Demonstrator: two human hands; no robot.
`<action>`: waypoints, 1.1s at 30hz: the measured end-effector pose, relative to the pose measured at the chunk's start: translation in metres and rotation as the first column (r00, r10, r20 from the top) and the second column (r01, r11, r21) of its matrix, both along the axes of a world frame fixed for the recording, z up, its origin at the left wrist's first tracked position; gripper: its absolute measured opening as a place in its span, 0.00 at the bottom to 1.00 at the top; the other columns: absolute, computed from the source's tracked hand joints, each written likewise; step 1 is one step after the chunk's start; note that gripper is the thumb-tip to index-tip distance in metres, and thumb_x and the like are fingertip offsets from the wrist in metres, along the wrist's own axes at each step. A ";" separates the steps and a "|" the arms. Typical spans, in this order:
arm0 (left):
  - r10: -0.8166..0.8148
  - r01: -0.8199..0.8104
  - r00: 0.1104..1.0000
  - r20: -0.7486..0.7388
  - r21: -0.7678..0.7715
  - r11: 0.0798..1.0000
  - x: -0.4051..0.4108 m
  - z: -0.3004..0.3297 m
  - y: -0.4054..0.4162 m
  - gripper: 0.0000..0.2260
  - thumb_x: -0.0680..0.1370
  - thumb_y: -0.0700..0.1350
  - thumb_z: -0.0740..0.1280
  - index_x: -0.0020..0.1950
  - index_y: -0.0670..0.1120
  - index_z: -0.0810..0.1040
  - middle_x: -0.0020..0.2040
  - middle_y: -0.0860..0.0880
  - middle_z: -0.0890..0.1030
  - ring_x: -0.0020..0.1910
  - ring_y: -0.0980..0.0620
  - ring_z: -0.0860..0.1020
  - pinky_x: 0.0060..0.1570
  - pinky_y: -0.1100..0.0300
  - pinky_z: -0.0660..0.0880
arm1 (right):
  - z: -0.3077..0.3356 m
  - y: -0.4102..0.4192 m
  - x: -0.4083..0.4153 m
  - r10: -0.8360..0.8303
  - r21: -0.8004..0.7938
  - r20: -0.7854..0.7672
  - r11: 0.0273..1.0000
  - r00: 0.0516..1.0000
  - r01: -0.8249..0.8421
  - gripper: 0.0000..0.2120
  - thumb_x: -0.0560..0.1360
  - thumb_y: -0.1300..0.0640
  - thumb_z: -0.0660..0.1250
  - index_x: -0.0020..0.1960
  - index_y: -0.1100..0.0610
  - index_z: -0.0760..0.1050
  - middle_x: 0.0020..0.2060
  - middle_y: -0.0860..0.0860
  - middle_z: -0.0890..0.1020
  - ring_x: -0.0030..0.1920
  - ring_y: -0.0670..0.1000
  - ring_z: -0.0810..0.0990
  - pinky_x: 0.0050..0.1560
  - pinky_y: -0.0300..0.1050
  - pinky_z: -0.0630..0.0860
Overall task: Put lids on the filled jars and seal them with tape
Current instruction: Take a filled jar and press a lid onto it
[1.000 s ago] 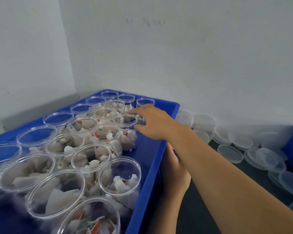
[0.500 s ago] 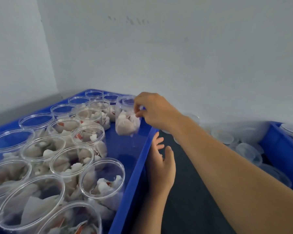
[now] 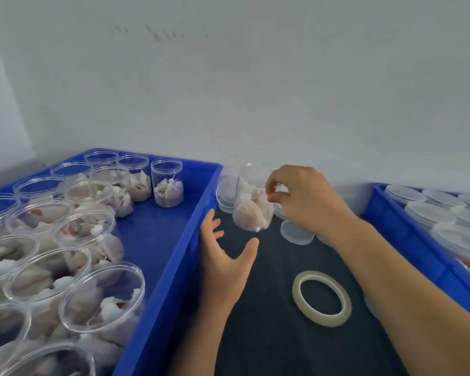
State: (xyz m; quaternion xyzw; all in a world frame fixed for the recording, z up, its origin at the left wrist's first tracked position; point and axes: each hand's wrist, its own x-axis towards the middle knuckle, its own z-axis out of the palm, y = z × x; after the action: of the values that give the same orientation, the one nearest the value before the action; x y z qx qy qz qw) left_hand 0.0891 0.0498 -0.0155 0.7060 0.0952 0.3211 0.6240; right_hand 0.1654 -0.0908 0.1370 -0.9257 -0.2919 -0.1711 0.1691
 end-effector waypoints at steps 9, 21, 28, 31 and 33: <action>-0.097 0.091 0.993 0.064 0.090 0.992 -0.001 -0.004 -0.011 0.48 0.67 0.52 0.85 0.70 0.81 0.57 0.67 0.71 0.73 0.67 0.57 0.79 0.56 0.53 0.85 | -0.067 -0.012 -0.028 0.222 -0.018 -0.182 0.973 0.958 -0.229 0.07 0.79 0.60 0.71 0.49 0.47 0.81 0.47 0.40 0.80 0.50 0.40 0.77 0.55 0.46 0.77; -0.072 0.064 0.996 0.055 0.136 0.989 0.003 -0.012 -0.008 0.49 0.69 0.47 0.85 0.80 0.67 0.60 0.72 0.64 0.72 0.70 0.54 0.77 0.65 0.48 0.80 | -0.103 0.007 0.059 -0.064 0.175 -0.288 0.978 0.955 0.118 0.21 0.79 0.61 0.68 0.72 0.52 0.73 0.69 0.54 0.77 0.65 0.55 0.77 0.66 0.49 0.75; -0.050 0.044 0.998 0.042 0.137 0.990 0.005 -0.012 -0.009 0.49 0.69 0.48 0.84 0.82 0.64 0.60 0.72 0.56 0.74 0.69 0.53 0.78 0.65 0.47 0.80 | -0.126 0.035 0.092 -0.131 -0.154 -0.231 0.983 0.964 0.097 0.43 0.74 0.42 0.75 0.81 0.55 0.60 0.74 0.59 0.71 0.76 0.62 0.65 0.75 0.57 0.65; -0.048 0.042 0.998 0.042 0.145 0.989 0.005 -0.014 -0.008 0.49 0.69 0.48 0.84 0.82 0.63 0.59 0.72 0.55 0.74 0.69 0.53 0.77 0.65 0.48 0.79 | -0.130 0.037 0.094 -0.160 -0.128 -0.174 0.982 0.972 0.139 0.41 0.72 0.46 0.77 0.80 0.52 0.62 0.72 0.57 0.74 0.73 0.61 0.70 0.71 0.55 0.69; -0.050 0.043 0.998 0.041 0.148 0.988 0.006 -0.014 -0.008 0.49 0.69 0.48 0.84 0.82 0.62 0.59 0.72 0.55 0.74 0.70 0.53 0.77 0.65 0.50 0.80 | -0.131 0.035 0.092 -0.153 -0.079 -0.179 0.987 0.972 0.141 0.42 0.72 0.49 0.78 0.80 0.52 0.62 0.70 0.58 0.72 0.69 0.62 0.73 0.67 0.55 0.72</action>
State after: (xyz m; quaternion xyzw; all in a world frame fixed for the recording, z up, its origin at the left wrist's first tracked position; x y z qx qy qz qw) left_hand 0.0950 0.0416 -0.0293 0.7447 0.0408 0.3285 0.5796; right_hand 0.2575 -0.0558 0.0058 -0.9617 -0.2113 -0.0870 0.1515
